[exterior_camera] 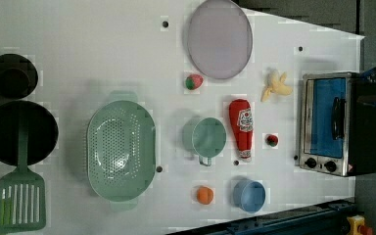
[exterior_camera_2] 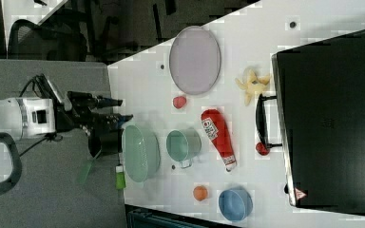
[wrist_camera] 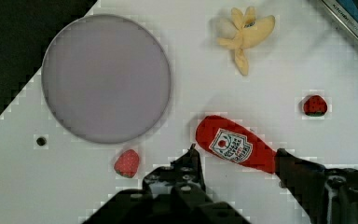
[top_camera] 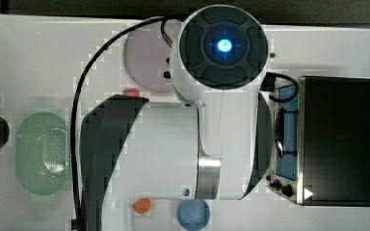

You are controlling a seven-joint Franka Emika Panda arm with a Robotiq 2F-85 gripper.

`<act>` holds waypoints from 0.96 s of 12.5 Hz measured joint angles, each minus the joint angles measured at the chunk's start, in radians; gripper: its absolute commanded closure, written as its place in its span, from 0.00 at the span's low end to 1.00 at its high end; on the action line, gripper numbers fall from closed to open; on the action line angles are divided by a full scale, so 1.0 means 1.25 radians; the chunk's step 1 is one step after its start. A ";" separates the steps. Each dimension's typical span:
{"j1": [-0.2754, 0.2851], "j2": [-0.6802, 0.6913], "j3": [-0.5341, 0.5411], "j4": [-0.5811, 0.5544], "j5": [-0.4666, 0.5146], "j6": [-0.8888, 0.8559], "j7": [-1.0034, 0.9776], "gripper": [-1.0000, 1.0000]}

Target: Pick Ketchup from the table and place it in strainer.

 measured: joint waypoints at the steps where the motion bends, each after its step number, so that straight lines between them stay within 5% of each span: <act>1: -0.020 -0.040 0.014 -0.043 0.002 -0.051 -0.023 0.21; 3: -0.051 -0.132 0.018 -0.116 -0.003 -0.107 -0.037 0.00; 7: -0.072 -0.195 0.011 -0.102 -0.002 -0.108 -0.068 0.00; 12: -0.073 -0.095 0.037 -0.141 -0.007 -0.095 -0.145 0.00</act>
